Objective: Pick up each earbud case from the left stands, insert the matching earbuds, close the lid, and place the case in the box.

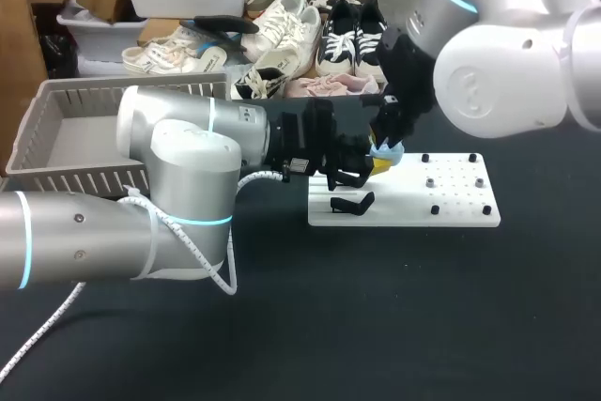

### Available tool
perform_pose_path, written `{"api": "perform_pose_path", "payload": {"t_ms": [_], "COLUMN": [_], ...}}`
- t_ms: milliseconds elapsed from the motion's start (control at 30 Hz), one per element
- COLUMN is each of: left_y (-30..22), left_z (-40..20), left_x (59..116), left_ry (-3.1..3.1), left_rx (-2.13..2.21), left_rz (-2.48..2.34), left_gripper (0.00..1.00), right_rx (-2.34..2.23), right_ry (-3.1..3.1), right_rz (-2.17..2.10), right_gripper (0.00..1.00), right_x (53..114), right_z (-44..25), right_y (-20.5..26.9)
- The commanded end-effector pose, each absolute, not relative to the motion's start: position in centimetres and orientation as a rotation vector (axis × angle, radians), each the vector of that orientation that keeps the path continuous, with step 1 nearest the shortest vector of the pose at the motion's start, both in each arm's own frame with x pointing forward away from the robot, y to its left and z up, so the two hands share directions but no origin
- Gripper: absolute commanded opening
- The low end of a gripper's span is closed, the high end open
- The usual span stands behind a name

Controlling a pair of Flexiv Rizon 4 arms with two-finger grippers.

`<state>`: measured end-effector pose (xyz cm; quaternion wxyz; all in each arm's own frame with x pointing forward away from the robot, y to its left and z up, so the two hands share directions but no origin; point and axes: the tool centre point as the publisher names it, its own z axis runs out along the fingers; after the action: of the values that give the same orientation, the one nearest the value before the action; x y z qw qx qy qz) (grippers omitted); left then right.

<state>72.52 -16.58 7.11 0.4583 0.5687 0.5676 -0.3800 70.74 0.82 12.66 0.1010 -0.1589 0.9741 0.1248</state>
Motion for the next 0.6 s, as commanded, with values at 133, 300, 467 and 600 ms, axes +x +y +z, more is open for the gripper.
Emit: {"api": "perform_pose_path", "payload": {"t_ms": [133,300,467,600], "left_y": [-16.62,-16.62,-16.62,-16.62], "left_z": [7.06,7.06,7.06,7.06], "left_x": [72.43,72.43,72.43,72.43], "left_ry": [1.397,1.397,1.397,1.397], "left_rx": [1.397,1.397,1.397,1.397], "left_rz": [-0.933,-0.933,-0.933,-0.933], "left_gripper": [0.0,0.0,0.0,0.0], "right_rx": [-0.454,-0.447,-0.45,-0.456], "right_ry": [2.875,2.879,2.879,2.883], "right_rz": [0.369,0.37,0.366,0.361], "right_gripper": [0.0,0.0,0.0,0.0], "right_x": [70.42,70.6,70.9,71.04], "right_z": [12.47,12.4,12.48,12.42], "right_y": [0.76,0.74,0.85,0.94]}}
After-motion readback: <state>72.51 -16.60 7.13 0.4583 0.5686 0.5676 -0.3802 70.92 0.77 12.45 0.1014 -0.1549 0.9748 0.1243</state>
